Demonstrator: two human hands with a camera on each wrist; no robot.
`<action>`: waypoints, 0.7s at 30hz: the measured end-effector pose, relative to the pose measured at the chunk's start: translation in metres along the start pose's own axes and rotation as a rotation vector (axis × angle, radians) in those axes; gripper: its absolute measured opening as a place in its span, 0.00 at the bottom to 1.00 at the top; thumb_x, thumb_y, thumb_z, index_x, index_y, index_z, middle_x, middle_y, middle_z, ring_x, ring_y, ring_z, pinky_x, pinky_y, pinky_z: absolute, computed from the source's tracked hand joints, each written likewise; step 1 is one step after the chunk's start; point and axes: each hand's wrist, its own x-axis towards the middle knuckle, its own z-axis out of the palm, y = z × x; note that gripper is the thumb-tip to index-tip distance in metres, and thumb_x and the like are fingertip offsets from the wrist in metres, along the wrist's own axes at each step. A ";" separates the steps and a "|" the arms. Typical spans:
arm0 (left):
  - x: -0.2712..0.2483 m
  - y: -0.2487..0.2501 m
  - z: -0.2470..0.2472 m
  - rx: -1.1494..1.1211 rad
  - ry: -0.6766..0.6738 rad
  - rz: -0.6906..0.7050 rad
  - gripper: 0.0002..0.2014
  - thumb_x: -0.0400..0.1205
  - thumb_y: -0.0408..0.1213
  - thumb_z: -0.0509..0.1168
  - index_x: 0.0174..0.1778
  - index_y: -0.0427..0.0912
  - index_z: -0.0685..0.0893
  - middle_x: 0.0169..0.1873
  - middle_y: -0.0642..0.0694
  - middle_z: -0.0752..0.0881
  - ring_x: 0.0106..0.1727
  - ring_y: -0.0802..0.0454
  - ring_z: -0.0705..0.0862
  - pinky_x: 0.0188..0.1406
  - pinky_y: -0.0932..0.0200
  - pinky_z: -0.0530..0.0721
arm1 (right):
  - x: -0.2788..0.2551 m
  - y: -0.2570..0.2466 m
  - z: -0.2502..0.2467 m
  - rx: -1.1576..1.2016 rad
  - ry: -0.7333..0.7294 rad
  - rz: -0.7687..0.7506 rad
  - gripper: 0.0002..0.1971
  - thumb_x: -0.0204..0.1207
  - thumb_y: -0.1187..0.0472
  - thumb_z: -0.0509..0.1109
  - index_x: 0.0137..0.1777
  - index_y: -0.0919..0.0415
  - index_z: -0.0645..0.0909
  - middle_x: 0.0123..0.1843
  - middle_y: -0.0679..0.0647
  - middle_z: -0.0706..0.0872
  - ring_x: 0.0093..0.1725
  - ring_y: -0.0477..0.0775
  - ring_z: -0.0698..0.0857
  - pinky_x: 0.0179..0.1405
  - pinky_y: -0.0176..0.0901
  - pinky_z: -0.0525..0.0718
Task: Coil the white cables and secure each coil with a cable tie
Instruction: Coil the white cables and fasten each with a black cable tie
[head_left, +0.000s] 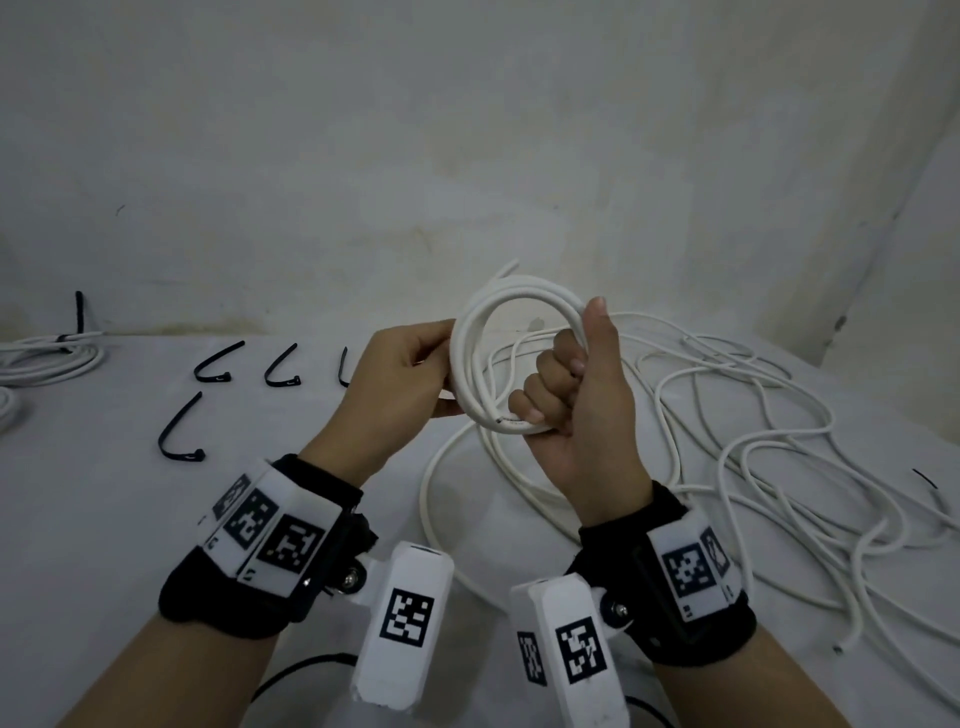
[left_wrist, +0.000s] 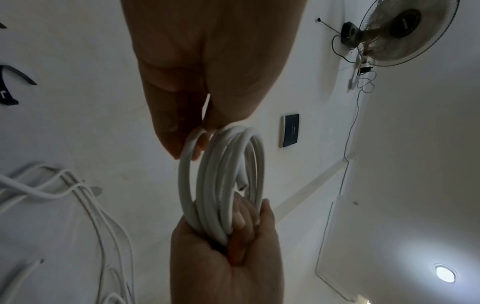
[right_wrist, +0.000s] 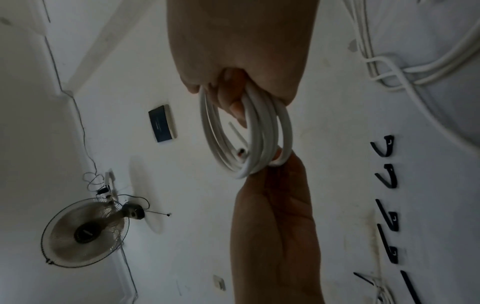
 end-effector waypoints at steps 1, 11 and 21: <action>0.000 0.000 0.000 -0.009 -0.004 0.010 0.15 0.87 0.28 0.55 0.59 0.44 0.85 0.31 0.52 0.86 0.30 0.59 0.84 0.32 0.63 0.86 | 0.000 0.001 0.000 0.000 0.000 0.002 0.27 0.83 0.43 0.57 0.23 0.53 0.59 0.16 0.46 0.56 0.12 0.43 0.55 0.13 0.32 0.59; -0.002 0.000 0.001 0.118 0.056 0.132 0.18 0.80 0.18 0.55 0.55 0.39 0.86 0.41 0.45 0.88 0.31 0.54 0.83 0.29 0.50 0.88 | -0.001 0.003 0.001 0.052 0.026 0.001 0.28 0.83 0.42 0.57 0.23 0.54 0.59 0.16 0.46 0.56 0.12 0.43 0.55 0.12 0.32 0.61; 0.003 0.001 0.005 -0.476 0.059 -0.106 0.12 0.85 0.26 0.57 0.55 0.35 0.85 0.44 0.42 0.91 0.43 0.54 0.90 0.38 0.63 0.87 | 0.003 0.002 -0.002 0.072 0.052 0.047 0.26 0.83 0.42 0.57 0.26 0.54 0.58 0.16 0.46 0.56 0.12 0.43 0.55 0.13 0.30 0.60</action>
